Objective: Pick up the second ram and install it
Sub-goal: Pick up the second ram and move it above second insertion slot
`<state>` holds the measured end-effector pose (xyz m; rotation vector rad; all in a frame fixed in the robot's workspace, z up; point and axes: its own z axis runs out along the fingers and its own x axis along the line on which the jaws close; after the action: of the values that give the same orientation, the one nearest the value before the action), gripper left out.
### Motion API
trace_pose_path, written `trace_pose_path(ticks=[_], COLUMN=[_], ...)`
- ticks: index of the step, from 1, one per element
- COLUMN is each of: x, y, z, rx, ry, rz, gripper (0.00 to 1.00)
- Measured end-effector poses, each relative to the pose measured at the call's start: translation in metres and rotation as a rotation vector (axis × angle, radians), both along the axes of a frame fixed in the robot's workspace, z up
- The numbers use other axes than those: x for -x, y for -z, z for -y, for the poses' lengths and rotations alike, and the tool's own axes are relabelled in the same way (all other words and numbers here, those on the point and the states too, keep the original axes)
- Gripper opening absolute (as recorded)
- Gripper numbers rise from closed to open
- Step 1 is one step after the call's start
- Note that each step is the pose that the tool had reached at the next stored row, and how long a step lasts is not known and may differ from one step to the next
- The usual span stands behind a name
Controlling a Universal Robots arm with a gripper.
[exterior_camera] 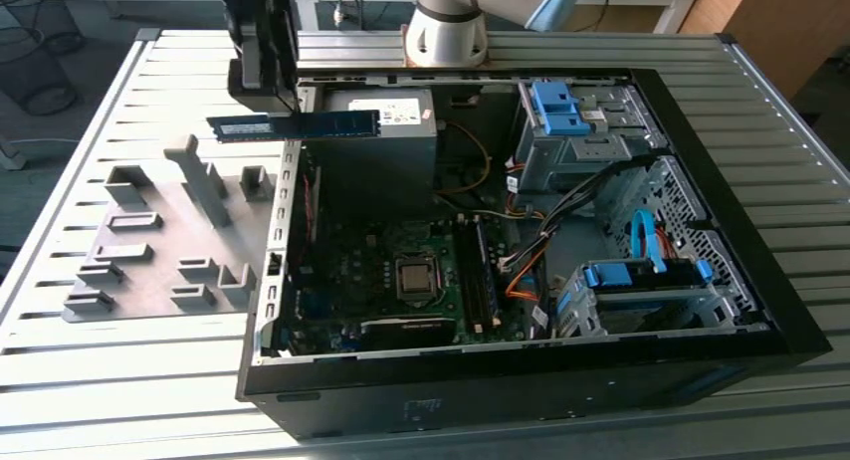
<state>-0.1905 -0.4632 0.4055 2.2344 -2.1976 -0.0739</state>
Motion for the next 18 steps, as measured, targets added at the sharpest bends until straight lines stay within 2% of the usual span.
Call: trace_pose_path(ticks=[1, 2, 18], x=[0.000, -0.007, -0.011], y=[0.0000, 0.0000, 0.0000], z=[0.0000, 0.0000, 0.0000], rx=[0.0000, -0.0001, 0.0000], ry=[0.000, 0.000, 0.000], rz=[0.0000, 0.0000, 0.0000], gripper=[0.14, 0.14, 0.14])
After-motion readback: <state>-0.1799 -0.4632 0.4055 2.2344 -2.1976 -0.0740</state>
